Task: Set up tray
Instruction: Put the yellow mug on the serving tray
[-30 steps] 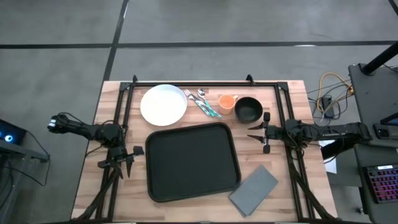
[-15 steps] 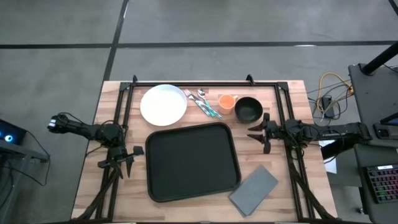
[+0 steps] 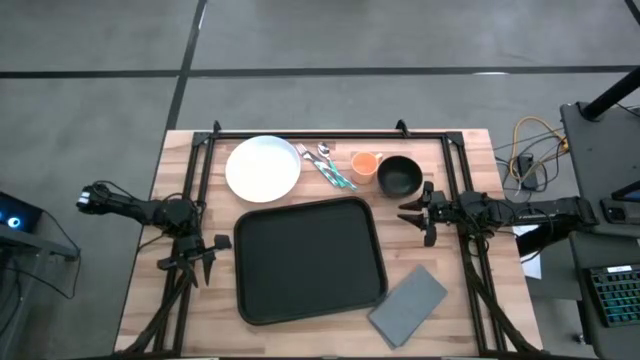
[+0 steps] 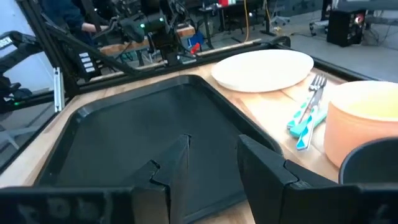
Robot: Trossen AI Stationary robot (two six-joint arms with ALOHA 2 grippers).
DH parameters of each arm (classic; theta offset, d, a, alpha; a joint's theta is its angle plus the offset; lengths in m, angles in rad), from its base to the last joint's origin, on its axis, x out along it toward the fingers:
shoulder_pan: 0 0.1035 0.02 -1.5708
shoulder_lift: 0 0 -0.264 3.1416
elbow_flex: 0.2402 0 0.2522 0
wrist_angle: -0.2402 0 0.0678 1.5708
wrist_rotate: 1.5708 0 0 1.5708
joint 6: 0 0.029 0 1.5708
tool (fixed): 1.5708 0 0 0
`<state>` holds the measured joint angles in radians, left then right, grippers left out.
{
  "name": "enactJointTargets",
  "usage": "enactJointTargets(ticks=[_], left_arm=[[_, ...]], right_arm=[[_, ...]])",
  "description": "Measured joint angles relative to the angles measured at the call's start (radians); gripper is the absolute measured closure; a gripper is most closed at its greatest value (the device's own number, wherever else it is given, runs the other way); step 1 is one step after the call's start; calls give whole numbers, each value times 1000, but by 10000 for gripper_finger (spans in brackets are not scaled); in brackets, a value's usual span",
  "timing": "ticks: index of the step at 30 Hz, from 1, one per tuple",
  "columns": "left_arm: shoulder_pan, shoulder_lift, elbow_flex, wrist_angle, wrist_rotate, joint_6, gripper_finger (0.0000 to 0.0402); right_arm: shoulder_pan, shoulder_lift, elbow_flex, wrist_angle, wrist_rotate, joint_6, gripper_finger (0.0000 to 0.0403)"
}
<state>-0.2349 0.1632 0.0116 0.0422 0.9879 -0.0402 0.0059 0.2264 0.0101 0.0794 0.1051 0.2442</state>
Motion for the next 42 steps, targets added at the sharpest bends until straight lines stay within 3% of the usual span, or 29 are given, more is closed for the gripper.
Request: enactJointTargets(ticks=[12,19,26,33,42], left_arm=[[0,0,0,0,0,0,304],[0,0,0,0,0,0,304],[0,0,0,0,0,0,304],[0,0,0,0,0,0,304],[0,0,0,0,0,0,304]], right_arm=[[0,26,9,3,0,-163,280],[0,113,170,-123,30,-265,280],[-13,321,384,-223,112,-333,277],[-112,586,559,-248,147,-381,225],[-321,913,700,-315,-70,-454,159]])
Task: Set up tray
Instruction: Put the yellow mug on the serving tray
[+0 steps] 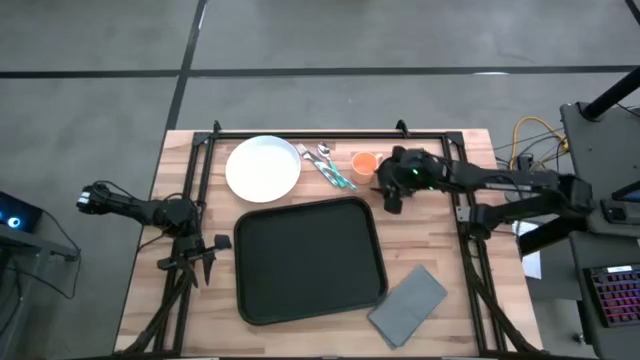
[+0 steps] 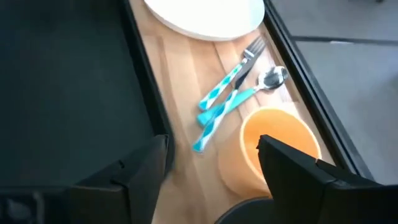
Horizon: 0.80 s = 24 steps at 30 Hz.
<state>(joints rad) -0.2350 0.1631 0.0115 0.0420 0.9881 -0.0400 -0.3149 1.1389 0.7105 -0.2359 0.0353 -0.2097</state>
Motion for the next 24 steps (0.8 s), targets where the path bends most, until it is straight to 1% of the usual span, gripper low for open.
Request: enactJointTargets(ticks=[3,6,10,17,21,24], left_arm=[[0,0,0,0,0,0,304],[0,0,0,0,0,0,304],[0,0,0,0,0,0,304],[0,0,0,0,0,0,304],[0,0,0,0,0,0,304],[0,0,0,0,0,0,304]], right_arm=[[-56,61,43,3,-55,-41,154],[-101,103,70,7,-110,-46,158],[-138,162,89,14,-119,-60,167],[-163,266,145,2,-127,-75,176],[-180,327,181,6,-156,-57,177],[-204,361,206,7,-221,-56,177]])
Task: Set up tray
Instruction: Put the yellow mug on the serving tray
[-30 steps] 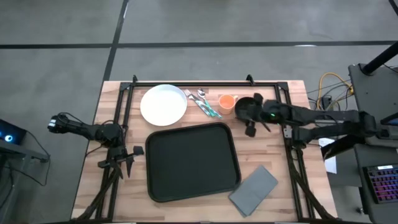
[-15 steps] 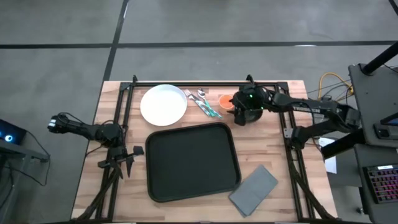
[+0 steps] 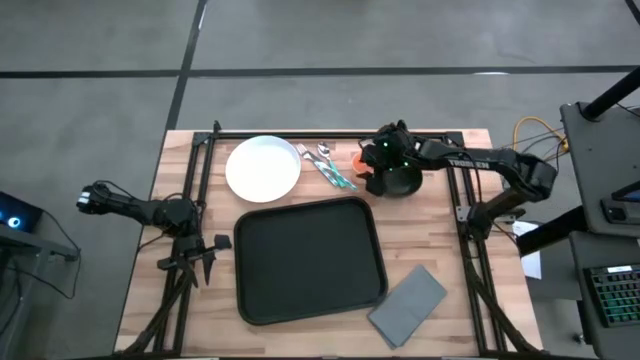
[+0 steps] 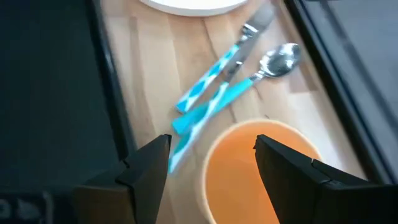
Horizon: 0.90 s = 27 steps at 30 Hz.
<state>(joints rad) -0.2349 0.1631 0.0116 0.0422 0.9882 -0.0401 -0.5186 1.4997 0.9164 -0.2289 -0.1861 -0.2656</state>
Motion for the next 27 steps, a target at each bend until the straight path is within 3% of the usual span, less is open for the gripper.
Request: enactJointTargets(ticks=[10,27], left_arm=[[0,0,0,0,0,0,304],[0,0,0,0,0,0,304]], right_arm=[[-23,81,15,0,-32,22,177],[-26,106,13,0,-23,48,177]])
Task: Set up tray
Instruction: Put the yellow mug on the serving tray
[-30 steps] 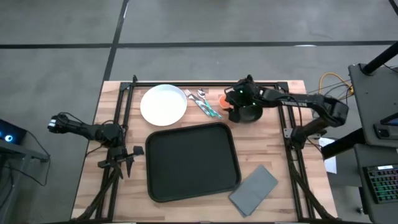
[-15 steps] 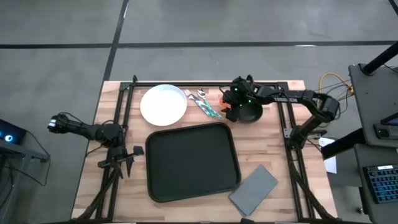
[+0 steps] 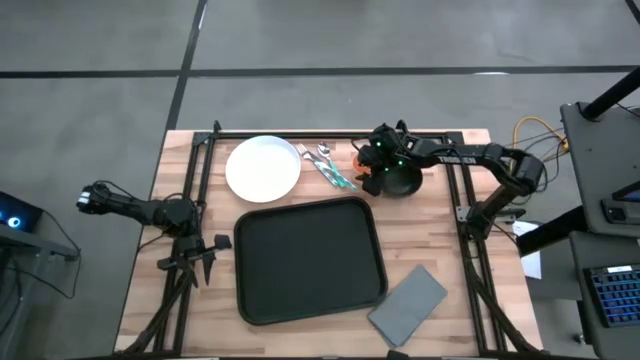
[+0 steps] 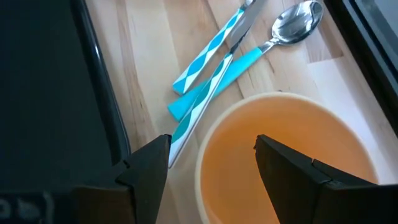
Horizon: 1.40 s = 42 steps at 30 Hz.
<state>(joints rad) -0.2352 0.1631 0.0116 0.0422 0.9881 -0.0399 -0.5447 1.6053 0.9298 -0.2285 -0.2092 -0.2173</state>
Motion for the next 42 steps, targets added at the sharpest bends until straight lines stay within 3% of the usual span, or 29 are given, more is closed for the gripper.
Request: enactJointTargets(ticks=[11,31,42], left_arm=[[0,0,0,0,0,0,304],[0,0,0,0,0,0,304],[0,0,0,0,0,0,304]], right_arm=[[-3,0,0,-10,10,8,204],[-4,0,0,-5,13,-6,388],[-4,0,13,-8,9,1,393]])
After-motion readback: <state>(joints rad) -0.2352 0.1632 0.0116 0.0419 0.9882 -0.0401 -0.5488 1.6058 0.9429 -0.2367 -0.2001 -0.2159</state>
